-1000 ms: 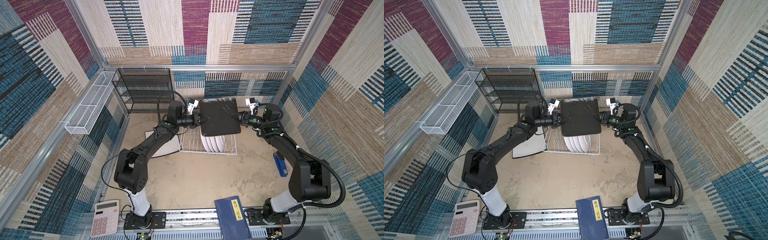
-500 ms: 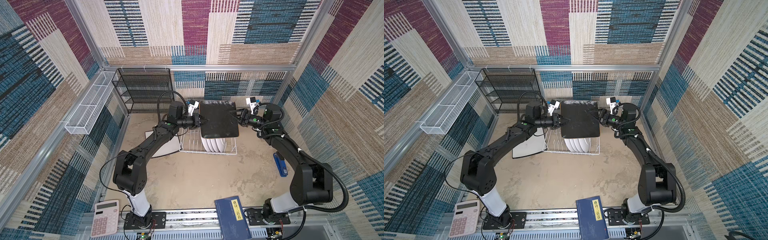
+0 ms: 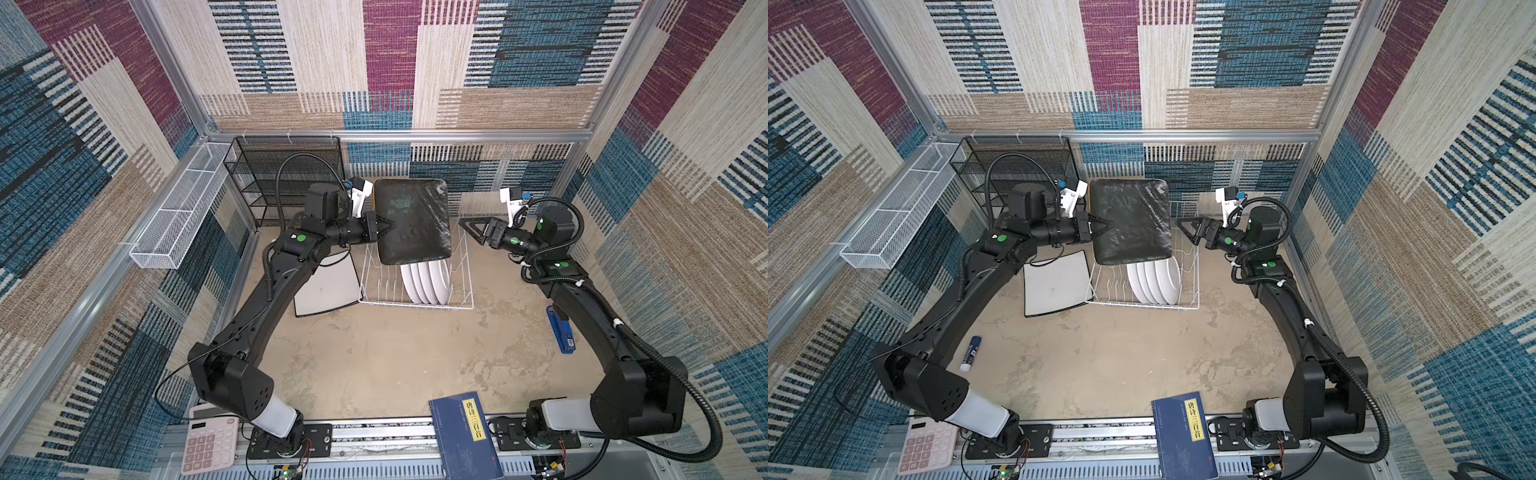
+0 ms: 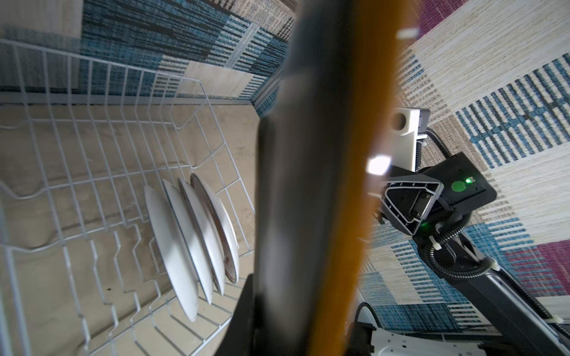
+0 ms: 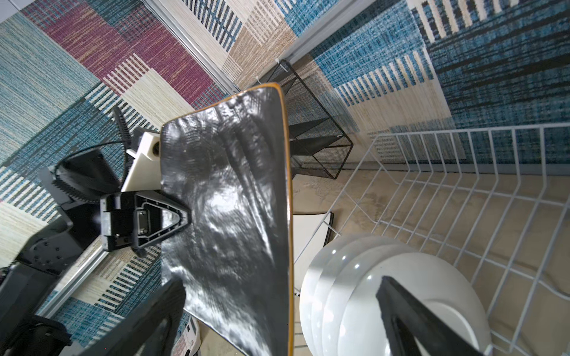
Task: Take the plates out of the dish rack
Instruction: 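Carry the dark plate toward the white plates with the left gripper while the right withdraws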
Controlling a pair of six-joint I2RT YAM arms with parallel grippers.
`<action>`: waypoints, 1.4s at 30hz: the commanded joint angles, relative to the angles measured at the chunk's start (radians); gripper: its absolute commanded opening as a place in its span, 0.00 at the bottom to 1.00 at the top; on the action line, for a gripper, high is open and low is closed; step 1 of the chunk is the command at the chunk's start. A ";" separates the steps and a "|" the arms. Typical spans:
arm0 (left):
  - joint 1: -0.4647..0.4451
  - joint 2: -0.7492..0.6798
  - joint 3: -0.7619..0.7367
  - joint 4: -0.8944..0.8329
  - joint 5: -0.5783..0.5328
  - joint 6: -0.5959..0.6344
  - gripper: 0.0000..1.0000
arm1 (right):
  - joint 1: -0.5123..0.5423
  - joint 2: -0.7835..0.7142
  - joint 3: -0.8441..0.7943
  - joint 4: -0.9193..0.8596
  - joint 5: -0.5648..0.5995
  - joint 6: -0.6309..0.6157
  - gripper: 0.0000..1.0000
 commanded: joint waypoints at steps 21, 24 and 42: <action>0.235 -0.214 0.054 -0.431 -0.472 0.203 0.00 | 0.302 -0.011 0.015 -0.107 0.198 -0.468 0.99; 0.287 -0.194 0.049 -0.443 -0.451 0.196 0.00 | 0.308 -0.012 0.013 -0.126 0.200 -0.469 0.99; 0.500 -0.037 -0.129 -0.319 -0.104 0.277 0.00 | 0.320 0.023 0.011 -0.155 0.194 -0.472 0.99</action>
